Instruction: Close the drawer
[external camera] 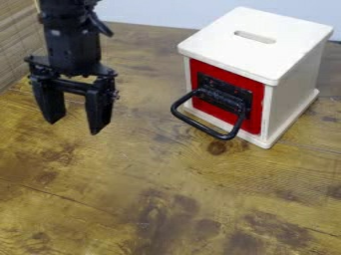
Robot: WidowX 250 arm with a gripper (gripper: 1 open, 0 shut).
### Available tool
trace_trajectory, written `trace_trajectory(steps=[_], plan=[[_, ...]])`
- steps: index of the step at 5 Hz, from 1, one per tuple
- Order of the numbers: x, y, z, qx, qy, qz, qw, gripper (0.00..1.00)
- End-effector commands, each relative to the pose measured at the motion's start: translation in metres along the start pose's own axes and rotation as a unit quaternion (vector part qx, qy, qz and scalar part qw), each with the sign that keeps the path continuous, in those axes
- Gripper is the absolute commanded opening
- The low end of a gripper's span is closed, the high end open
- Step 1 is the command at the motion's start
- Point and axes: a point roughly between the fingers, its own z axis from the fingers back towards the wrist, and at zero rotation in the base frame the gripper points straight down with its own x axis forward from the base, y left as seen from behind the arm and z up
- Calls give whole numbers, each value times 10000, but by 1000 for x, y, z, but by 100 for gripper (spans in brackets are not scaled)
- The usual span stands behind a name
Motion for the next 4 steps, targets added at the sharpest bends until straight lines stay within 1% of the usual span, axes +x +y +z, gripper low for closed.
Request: trace_trajectory(steps=[1,2,3,4], plan=[[1,21,21,13,-488,116,9987,100],[8,25,14,126,-451,132,9988,100],[12,15,8,163,-370,399,9984,100],[16,3,6,192,-322,581,9976,100]])
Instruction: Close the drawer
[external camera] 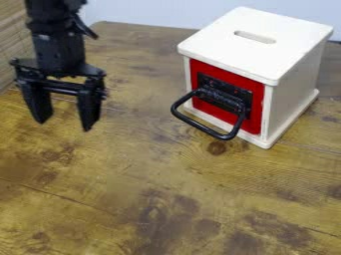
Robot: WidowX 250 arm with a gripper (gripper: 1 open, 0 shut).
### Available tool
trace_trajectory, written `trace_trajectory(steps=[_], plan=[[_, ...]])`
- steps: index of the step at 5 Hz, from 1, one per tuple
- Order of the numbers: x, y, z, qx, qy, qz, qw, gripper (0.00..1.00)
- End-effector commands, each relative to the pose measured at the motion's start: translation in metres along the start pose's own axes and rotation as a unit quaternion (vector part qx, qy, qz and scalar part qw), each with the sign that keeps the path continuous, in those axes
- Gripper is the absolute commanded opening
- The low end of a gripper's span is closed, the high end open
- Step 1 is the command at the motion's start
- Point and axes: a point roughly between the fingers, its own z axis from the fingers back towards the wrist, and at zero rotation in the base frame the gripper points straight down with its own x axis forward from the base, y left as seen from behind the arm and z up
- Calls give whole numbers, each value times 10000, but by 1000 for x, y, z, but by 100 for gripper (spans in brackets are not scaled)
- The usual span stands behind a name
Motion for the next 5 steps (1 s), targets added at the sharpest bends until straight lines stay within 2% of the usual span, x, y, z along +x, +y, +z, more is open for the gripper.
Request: trace_trajectory(steps=[1,3,4,5], plan=[[9,-7,21,28,-343,143,9993,100],[4,9,12,-12,-395,-25,9992,100],[8,21,16,-39,-456,-190,9988,100],[14,31,27,-88,-592,-376,9975,100]])
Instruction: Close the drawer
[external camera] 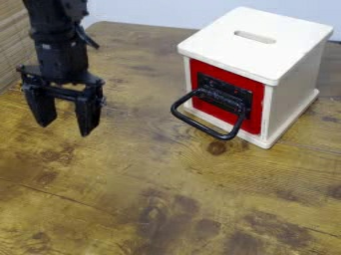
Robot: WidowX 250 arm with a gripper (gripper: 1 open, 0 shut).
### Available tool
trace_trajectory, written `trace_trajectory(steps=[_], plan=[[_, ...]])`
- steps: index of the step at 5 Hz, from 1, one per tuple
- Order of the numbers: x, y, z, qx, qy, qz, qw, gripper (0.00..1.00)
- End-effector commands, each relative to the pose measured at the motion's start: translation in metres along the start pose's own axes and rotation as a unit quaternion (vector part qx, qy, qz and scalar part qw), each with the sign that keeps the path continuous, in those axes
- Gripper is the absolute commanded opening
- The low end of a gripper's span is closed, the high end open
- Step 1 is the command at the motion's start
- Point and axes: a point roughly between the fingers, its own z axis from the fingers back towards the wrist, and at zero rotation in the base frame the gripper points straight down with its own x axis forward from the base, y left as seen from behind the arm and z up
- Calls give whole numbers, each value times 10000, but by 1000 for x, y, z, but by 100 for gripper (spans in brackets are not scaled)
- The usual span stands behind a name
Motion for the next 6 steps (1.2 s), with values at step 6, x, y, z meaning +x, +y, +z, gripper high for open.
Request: trace_trajectory(steps=[6], plan=[[79,-88,18,-48,-496,-110,9987,100]])
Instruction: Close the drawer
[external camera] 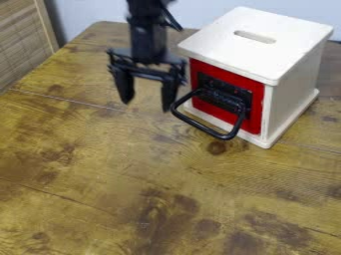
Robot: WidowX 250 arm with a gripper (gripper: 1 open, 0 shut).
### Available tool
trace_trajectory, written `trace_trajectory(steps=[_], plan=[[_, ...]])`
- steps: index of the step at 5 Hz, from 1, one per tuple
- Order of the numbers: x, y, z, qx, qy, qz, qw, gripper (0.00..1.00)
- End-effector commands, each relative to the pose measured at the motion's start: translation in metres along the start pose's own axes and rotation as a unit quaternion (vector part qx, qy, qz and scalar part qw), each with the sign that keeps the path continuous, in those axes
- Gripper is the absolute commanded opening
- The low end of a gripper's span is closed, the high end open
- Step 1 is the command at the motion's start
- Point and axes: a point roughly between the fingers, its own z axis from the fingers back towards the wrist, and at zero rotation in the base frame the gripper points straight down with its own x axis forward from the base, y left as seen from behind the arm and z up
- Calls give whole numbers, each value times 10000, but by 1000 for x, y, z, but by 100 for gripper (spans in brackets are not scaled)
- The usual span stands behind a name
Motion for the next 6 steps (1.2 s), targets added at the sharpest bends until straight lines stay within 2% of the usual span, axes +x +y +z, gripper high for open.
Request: trace_trajectory(steps=[1,2,4,5,6], plan=[[15,-16,16,-24,-523,-558,9971,100],[25,-12,-1,-82,-579,-1192,9912,100],[34,-16,-10,-270,-467,-1060,9929,100],[43,-8,-3,-312,-499,-1162,9915,100],[47,-4,3,-333,-523,-1302,9895,100]])
